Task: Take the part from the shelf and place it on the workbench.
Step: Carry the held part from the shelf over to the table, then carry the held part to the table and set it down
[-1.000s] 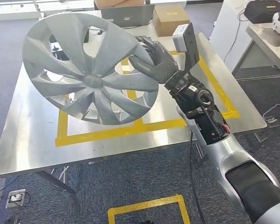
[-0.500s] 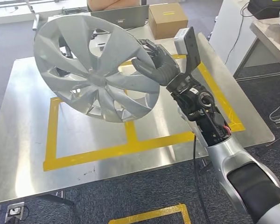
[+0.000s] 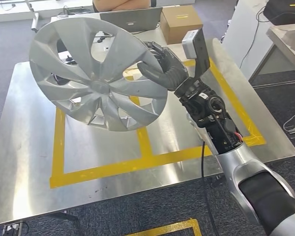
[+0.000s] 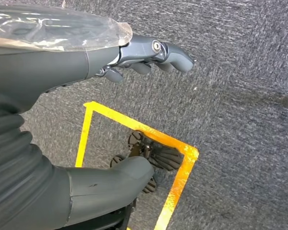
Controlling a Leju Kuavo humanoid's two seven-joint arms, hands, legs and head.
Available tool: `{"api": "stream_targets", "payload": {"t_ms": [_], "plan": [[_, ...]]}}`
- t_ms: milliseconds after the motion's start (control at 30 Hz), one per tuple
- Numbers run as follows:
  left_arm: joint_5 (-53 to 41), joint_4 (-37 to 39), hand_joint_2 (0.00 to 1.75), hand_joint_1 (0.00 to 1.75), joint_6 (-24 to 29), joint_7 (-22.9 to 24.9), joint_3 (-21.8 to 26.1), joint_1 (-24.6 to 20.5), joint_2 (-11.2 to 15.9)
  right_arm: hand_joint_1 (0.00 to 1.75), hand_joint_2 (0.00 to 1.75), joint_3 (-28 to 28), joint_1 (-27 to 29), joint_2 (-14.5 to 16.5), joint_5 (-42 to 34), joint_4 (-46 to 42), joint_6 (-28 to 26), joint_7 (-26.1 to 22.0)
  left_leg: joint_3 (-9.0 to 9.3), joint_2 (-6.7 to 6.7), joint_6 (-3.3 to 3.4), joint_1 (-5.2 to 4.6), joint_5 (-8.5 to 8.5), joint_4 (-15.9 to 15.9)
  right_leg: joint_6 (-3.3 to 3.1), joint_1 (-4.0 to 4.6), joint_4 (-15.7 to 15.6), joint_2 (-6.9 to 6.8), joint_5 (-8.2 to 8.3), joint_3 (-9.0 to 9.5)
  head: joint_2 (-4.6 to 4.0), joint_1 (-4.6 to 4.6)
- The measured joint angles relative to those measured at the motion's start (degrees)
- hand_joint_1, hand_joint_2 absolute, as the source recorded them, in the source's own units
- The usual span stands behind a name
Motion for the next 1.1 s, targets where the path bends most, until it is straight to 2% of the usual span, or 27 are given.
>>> {"api": "stream_targets", "payload": {"t_ms": [133,333,600,700,900,1000,1100], "plan": [[0.01,0.00,1.75,0.00,0.04,0.00,-0.22,0.02,-0.05,1.75,1.75,-0.27,0.05,-0.13,1.81,0.00,-1.12,0.22,0.00,0.01,0.07,-0.02,-0.01,0.00,0.36,-0.10,-0.12,0.00,0.03,0.02,0.00,-0.02],[0.04,0.00,1.75,0.00,0.07,0.00,-0.30,0.27,-0.15,1.75,1.75,-1.27,-0.28,-1.35,9.23,0.06,-5.77,0.87,0.05,0.01,0.16,0.04,0.10,-0.01,0.51,-0.16,-0.12,-0.01,0.13,0.05,0.00,-0.03],[0.04,0.00,1.75,0.00,0.09,0.00,-0.38,0.35,-0.22,1.75,1.75,-2.44,-0.93,-2.67,12.27,0.15,-7.24,0.90,0.25,0.06,0.16,0.07,0.16,-0.08,0.54,-0.11,-0.11,0.08,0.16,0.17,0.00,-0.03],[-0.05,0.00,1.75,0.00,0.10,-0.02,-0.50,0.32,-0.30,1.75,1.75,-3.02,-1.09,-3.50,19.96,0.50,-10.23,0.49,0.30,0.02,0.17,0.09,0.16,-0.09,0.54,-0.11,-0.12,0.00,0.15,0.20,0.00,-0.04],[-0.02,0.00,1.75,0.00,0.63,-0.28,-0.65,0.33,-0.59,1.75,1.75,-5.38,-2.78,-6.96,41.35,2.71,-15.66,-3.03,0.31,-0.12,0.16,0.08,0.17,-0.13,0.54,-0.10,-0.12,-0.12,0.13,0.28,0.00,-0.03],[0.01,0.00,1.75,0.00,0.68,-0.49,-0.94,0.15,-0.82,1.75,1.75,-6.16,-5.00,-8.36,48.51,5.52,-17.36,-4.49,0.34,-0.06,0.17,0.08,0.17,-0.12,0.57,-0.11,-0.13,-0.06,0.16,0.29,0.00,-0.02],[-0.30,0.00,1.75,0.00,0.66,-0.58,-1.35,-0.13,-1.06,1.75,1.75,-6.20,-7.34,-9.64,55.55,9.30,-21.92,-6.70,0.35,-0.06,0.19,0.07,0.19,-0.11,0.60,-0.13,-0.13,-0.06,0.18,0.30,0.00,-0.03]]}}
